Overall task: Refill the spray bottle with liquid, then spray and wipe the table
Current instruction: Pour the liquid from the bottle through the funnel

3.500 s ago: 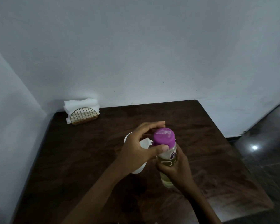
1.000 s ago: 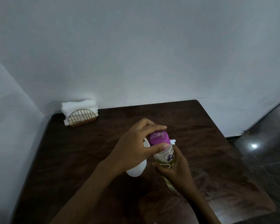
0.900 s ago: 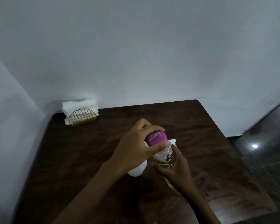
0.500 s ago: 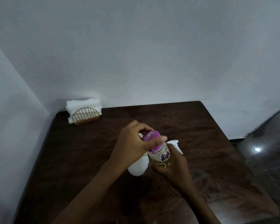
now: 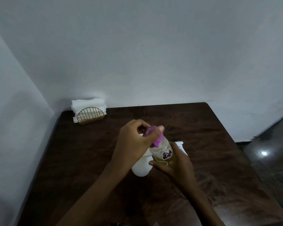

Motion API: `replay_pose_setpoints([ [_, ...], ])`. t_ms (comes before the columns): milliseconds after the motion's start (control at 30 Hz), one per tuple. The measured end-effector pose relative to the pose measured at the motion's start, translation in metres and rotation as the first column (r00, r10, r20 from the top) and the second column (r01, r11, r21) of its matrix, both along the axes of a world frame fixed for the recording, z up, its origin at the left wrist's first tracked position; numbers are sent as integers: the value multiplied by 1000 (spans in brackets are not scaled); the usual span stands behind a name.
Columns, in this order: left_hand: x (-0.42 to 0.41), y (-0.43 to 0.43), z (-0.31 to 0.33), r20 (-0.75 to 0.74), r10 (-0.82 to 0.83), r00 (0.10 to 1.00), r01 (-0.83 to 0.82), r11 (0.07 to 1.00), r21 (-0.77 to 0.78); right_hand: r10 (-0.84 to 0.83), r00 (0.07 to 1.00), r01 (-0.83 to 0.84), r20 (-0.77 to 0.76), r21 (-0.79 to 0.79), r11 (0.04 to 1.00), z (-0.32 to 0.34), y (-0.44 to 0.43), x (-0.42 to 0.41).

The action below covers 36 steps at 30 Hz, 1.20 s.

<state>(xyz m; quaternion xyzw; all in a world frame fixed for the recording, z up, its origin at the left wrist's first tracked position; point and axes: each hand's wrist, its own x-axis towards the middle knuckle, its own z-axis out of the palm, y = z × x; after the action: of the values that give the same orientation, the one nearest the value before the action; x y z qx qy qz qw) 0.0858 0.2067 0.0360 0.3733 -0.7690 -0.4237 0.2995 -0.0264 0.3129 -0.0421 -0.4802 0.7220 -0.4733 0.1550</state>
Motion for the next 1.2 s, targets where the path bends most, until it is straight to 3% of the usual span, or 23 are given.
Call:
replay_pose_setpoints([
  [133, 11, -10, 19, -83, 92, 992, -96, 994, -50, -41, 998, 41, -39, 8, 999, -4, 3, -2],
  [233, 20, -20, 30, -243, 96, 965, -45, 977, 206, -40, 998, 40, 52, 1, 999, -10, 5, -3],
  [333, 32, -30, 21, -347, 80, 934, 107, 866, 488, -33, 994, 35, 108, -13, 999, -11, 5, -4],
  [467, 50, -43, -11, -464, 133, 876, 208, 764, 611, -38, 991, 39, 126, -5, 999, -6, 5, -6],
  [567, 62, -51, -46, -493, 216, 843, 183, 747, 639, -42, 989, 42, 138, 6, 999, -8, 4, -12],
  [633, 69, -54, -73, -425, 217, 879, 116, 767, 631, -50, 991, 49, 121, 18, 999, -10, 4, -17],
  [800, 76, -44, -150, -75, 250, 965, -169, 817, 551, -76, 994, 74, 78, 30, 997, -15, 4, -27],
  [933, 88, -29, -204, 53, 189, 980, -193, 869, 457, -64, 995, 60, 81, 55, 997, -15, 5, -29],
  [1133, 99, -23, -231, 353, 242, 904, -294, 950, 101, -57, 994, 52, 88, 64, 997, -16, 5, -28],
  [1200, 100, -23, -230, 408, 236, 882, -286, 956, 66, -55, 995, 50, 83, 68, 996, -17, 5, -28],
])
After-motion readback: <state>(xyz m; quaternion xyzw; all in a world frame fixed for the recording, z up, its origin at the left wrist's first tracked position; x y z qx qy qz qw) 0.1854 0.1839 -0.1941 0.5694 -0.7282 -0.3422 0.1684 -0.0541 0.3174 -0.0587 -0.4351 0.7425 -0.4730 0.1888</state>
